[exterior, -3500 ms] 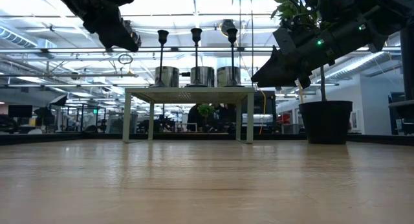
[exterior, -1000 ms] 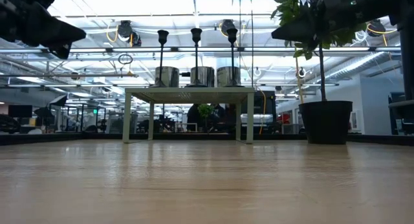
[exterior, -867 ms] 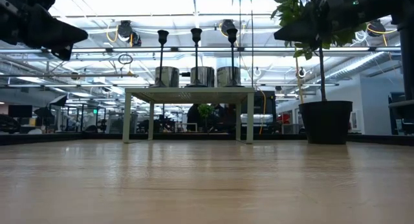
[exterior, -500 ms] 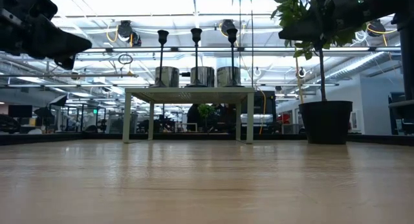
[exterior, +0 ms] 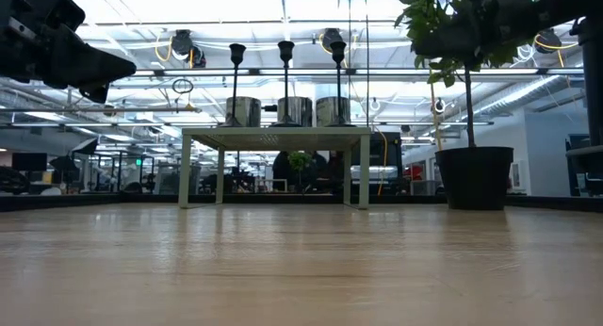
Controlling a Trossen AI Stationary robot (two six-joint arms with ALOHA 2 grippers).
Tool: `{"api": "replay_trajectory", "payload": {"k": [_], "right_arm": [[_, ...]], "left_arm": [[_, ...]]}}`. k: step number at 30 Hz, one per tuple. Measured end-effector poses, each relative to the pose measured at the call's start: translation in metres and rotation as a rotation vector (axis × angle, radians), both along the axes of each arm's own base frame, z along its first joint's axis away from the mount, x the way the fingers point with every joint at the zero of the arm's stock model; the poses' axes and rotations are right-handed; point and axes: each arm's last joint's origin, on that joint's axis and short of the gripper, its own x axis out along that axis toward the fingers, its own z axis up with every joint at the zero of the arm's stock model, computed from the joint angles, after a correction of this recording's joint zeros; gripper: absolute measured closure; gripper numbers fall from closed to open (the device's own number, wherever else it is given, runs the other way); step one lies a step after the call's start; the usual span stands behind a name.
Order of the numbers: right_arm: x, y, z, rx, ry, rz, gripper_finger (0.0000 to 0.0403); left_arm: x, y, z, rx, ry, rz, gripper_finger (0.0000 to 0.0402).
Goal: Pick & Place candle stick holders
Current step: Return to Home Position
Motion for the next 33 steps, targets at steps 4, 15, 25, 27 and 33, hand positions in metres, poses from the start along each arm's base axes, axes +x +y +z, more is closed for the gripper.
{"api": "replay_trajectory", "payload": {"k": [4,15,25,27,33], "right_arm": [[0.0,0.0,-0.002,0.011,0.013,-0.001,0.0399],[-0.005,0.0,-0.019,0.065,0.053,-0.013,0.0399],[-0.026,-0.002,-0.058,0.064,-0.099,-0.006,0.0399],[-0.031,-0.002,-0.064,0.064,-0.133,-0.005,0.0399],[-0.042,-0.002,-0.079,0.067,-0.17,-0.003,0.0399]], "left_arm": [[0.0,0.0,0.0,0.0,0.001,0.0,0.0376],[0.0,0.0,0.0,0.002,0.005,0.0,0.0376],[0.0,0.0,0.0,0.0,0.004,0.0,0.0376],[0.0,0.0,0.0,0.0,0.004,0.0,0.0376],[0.0,0.0,0.0,0.0,0.003,0.001,0.0376]]}}
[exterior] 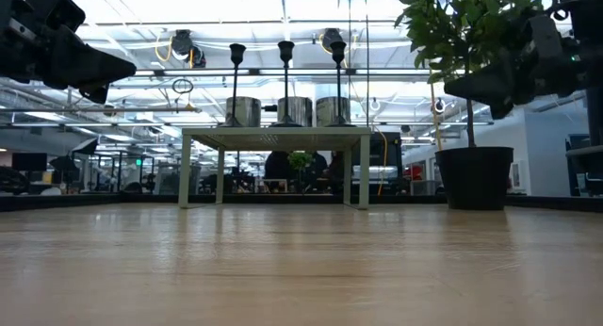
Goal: Pick & Place candle stick holders
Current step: Return to Home Position
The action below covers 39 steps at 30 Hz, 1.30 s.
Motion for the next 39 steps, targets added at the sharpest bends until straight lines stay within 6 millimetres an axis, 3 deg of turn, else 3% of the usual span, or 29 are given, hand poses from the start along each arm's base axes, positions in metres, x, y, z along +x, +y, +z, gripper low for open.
{"api": "replay_trajectory", "payload": {"k": [11,39], "right_arm": [[-0.0065,-0.0004,0.0021,-0.009,-0.051,0.0,0.0399],[-0.0085,-0.0006,-0.0053,0.02,0.016,-0.003,0.0399]], "left_arm": [[0.0,0.0,0.0,0.005,0.0,0.0,0.0376],[0.0,0.0,-0.0002,-0.012,0.002,0.001,0.0376]]}}
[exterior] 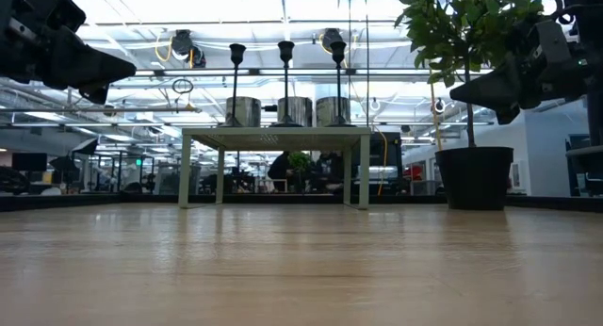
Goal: Pick & Place candle stick holders
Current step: Return to Home Position
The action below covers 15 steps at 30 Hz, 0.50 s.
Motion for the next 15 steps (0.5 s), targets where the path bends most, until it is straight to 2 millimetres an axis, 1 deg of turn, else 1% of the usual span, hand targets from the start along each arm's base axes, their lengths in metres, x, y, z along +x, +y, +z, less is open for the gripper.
{"api": "replay_trajectory", "payload": {"k": [15], "right_arm": [[-0.0012,-0.0001,0.0016,-0.009,-0.015,0.0,0.0399]], "left_arm": [[0.0,0.0,0.0,0.019,0.001,-0.001,0.0376]]}}
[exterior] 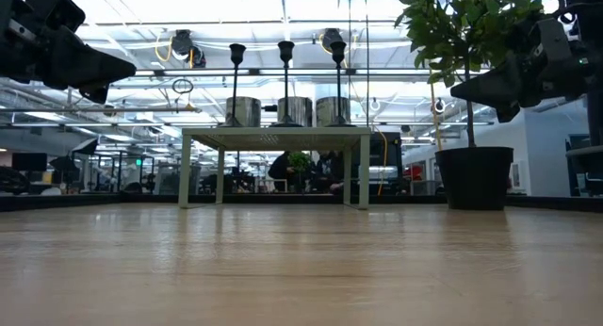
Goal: Pick & Place candle stick holders
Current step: Return to Home Position
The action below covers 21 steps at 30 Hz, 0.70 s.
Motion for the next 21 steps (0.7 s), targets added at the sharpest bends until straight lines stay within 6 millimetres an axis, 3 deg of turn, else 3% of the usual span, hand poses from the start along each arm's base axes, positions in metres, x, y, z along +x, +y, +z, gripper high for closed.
{"api": "replay_trajectory", "payload": {"k": [21], "right_arm": [[-0.003,-0.0002,-0.0042,-0.033,0.051,0.0,0.0399]], "left_arm": [[0.0,0.0,0.0,-0.001,0.0,0.0,0.0376]]}}
